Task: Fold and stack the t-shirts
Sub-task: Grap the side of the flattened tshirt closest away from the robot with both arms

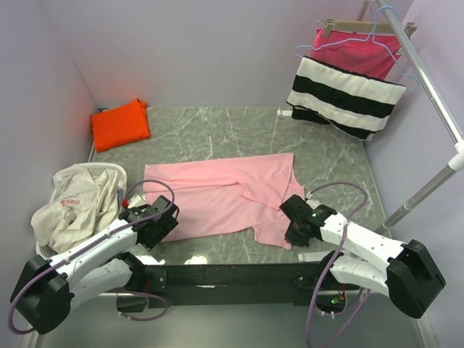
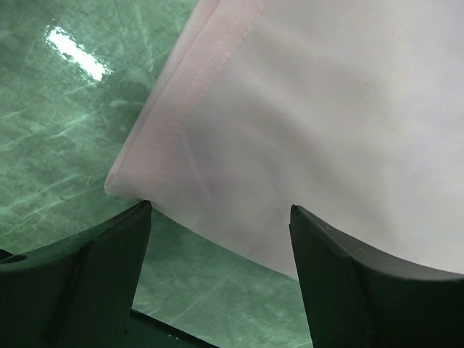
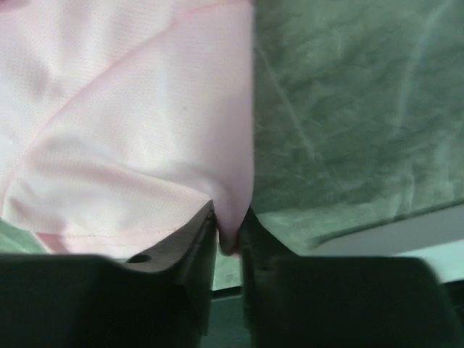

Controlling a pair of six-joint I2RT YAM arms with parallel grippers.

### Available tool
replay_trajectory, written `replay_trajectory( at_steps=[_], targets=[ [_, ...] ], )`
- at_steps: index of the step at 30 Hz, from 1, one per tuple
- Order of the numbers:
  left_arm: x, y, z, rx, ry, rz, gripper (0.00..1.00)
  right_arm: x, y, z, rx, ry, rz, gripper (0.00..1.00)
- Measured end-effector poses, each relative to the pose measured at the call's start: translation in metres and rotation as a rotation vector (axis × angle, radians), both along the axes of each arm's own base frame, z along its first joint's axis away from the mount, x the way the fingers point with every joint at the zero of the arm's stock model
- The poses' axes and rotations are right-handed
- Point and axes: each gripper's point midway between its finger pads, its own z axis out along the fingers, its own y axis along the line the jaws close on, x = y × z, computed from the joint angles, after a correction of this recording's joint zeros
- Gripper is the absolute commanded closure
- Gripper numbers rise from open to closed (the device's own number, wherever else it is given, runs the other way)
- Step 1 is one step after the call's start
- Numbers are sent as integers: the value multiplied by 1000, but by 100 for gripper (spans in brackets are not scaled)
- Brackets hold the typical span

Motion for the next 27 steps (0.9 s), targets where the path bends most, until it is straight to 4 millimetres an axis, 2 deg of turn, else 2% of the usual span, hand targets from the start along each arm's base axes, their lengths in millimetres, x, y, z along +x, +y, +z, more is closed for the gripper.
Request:
replay_trajectory(
  at_steps=[2, 7, 12, 18, 24, 27],
  targets=[
    [-1, 1, -2, 11, 9, 2, 18, 3, 3, -1, 6, -7, 11, 100],
    [-6, 5, -7, 35, 43, 12, 20, 10, 12, 0, 38, -32, 28, 100],
    [-10, 5, 0, 36, 54, 26, 27, 13, 14, 0, 35, -39, 56, 100],
    [-14, 2, 2, 16, 58, 52, 41, 16, 15, 0, 23, -38, 90, 100],
    [-19, 2, -4, 10, 77, 62, 38, 17, 15, 0, 17, -41, 120, 100],
    [-20, 2, -7, 18, 90, 70, 40, 18, 16, 1, 11, -40, 138, 100]
  ],
)
